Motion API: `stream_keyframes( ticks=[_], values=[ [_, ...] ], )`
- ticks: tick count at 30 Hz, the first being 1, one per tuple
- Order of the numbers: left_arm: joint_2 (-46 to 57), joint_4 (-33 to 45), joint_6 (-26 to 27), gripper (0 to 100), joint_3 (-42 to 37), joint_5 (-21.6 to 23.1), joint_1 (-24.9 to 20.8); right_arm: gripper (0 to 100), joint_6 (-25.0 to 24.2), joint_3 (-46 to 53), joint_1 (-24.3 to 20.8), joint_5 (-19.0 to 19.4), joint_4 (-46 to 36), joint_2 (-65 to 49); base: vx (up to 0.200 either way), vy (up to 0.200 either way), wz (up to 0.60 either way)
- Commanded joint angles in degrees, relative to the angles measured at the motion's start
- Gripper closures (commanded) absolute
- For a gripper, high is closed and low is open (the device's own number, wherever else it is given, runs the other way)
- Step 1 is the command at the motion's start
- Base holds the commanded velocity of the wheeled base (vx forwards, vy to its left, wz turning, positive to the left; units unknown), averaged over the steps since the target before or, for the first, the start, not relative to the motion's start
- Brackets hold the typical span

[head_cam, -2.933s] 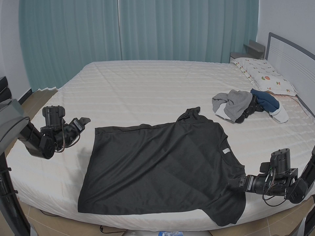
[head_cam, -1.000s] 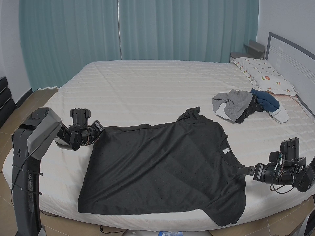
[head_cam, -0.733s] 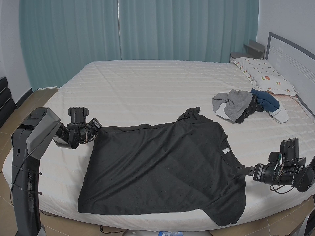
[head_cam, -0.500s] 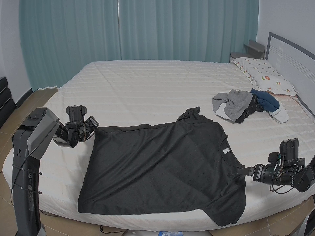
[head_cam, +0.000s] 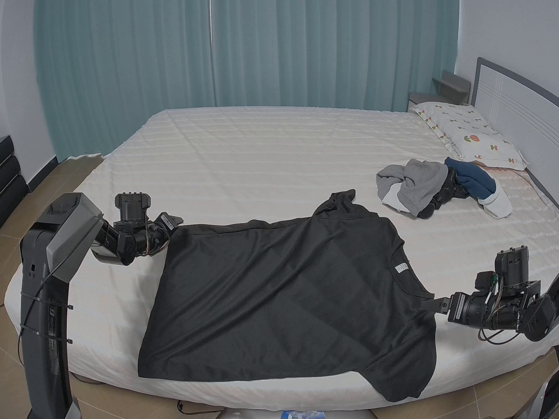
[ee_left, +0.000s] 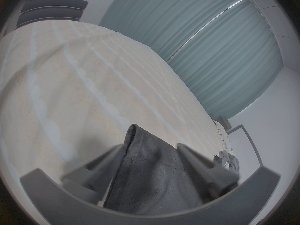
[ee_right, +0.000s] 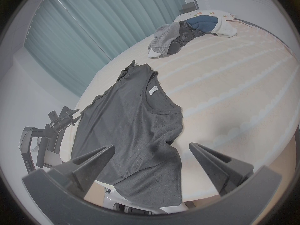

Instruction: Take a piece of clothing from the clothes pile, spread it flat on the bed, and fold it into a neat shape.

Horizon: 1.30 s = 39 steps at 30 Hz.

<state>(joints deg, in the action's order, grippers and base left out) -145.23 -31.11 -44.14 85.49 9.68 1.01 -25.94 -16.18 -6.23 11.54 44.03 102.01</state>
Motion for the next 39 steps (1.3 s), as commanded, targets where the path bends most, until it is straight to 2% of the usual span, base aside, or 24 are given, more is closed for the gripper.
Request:
stream_keyframes(
  ticks=[1, 8, 24, 25, 39],
  values=[
    [0.12, 0.0, 0.11, 0, -0.06, 0.87, 0.57, 0, 0.01, 0.01, -0.1, 0.06, 0.0, 0.21, 0.0, 0.0, 0.0],
    [-0.76, -0.97, -0.07, 0, 0.73, 6.23, 1.54, 0, -0.07, 0.01, -0.8, -0.03, 0.0, 0.73, 0.0, 0.0, 0.0],
    [-0.5, -2.99, -0.07, 0, -0.15, 6.32, 0.92, 0, -0.07, 0.01, -1.24, -0.03, 0.0, 2.4, 0.0, 0.0, 0.0],
    [-0.5, -2.99, 0.02, 100, -0.59, 6.32, 0.57, 0, -0.07, 0.01, -1.24, -0.03, 0.0, 2.23, 0.0, 0.0, 0.0],
    [-1.2, -2.99, 0.2, 100, -0.06, 4.56, 0.83, 0, -0.07, 0.01, -1.24, -0.03, 0.09, 1.88, 0.0, 0.0, 0.0]
  ],
)
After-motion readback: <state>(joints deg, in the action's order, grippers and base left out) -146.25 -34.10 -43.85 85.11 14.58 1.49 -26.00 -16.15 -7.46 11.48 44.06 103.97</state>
